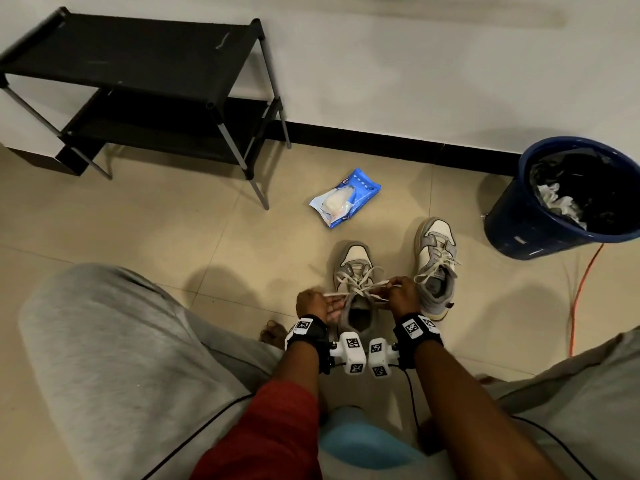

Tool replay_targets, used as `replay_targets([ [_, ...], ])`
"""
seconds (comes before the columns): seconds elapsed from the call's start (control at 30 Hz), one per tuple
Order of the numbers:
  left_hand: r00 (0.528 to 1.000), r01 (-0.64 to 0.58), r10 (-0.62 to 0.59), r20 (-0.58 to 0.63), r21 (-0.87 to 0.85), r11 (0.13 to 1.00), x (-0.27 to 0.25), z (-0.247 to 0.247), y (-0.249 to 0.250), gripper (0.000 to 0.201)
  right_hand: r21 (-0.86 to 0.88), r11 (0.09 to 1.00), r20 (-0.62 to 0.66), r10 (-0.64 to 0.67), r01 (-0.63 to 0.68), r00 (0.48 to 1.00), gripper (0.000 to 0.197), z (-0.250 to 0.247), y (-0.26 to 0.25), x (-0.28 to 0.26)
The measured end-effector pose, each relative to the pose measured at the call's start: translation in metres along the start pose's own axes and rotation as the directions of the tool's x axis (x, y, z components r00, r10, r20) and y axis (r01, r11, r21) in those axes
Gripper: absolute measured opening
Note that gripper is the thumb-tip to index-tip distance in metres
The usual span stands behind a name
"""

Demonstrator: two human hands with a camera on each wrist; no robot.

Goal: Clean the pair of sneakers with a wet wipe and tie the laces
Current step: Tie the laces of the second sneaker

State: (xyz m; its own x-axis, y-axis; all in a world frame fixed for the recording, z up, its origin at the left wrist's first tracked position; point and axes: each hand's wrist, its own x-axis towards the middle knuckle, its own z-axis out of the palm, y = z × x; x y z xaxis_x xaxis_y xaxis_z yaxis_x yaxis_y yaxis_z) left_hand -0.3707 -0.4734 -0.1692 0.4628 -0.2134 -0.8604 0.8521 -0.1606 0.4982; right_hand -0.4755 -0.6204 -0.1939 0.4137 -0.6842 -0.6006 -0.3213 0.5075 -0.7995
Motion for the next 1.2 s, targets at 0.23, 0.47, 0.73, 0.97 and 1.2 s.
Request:
replay_targets([
  [0.23, 0.999, 0.025, -0.022, 0.039, -0.081, 0.996, -0.011, 0.004, -0.002, 0.033, -0.155, 0.988, 0.112, 0.014, 0.003, 0.994, 0.014, 0.003, 0.001, -0.008],
  [0.47, 0.998, 0.014, -0.011, 0.054, -0.065, 0.998, -0.008, -0.001, 0.000, 0.026, -0.140, 0.990, 0.145, 0.019, 0.001, 0.989, 0.023, 0.002, -0.005, -0.014],
  [0.73, 0.928, -0.372, 0.353, 0.121, 0.378, 0.848, 0.003, 0.003, -0.019, 0.018, -0.317, 0.906, 0.238, -0.210, 0.280, 0.948, 0.018, -0.005, 0.007, -0.009],
  [0.97, 0.778, -0.547, 0.532, 0.334, 0.777, 0.312, 0.011, 0.005, -0.007, 0.020, -0.395, 0.869, 0.219, -0.227, 0.299, 0.949, 0.021, -0.001, 0.010, -0.002],
  [1.2, 0.708, -0.598, 0.525, 0.472, 0.796, 0.091, 0.016, 0.004, -0.011, 0.029, -0.500, 0.805, 0.236, -0.228, 0.320, 0.945, 0.019, 0.000, 0.013, 0.003],
])
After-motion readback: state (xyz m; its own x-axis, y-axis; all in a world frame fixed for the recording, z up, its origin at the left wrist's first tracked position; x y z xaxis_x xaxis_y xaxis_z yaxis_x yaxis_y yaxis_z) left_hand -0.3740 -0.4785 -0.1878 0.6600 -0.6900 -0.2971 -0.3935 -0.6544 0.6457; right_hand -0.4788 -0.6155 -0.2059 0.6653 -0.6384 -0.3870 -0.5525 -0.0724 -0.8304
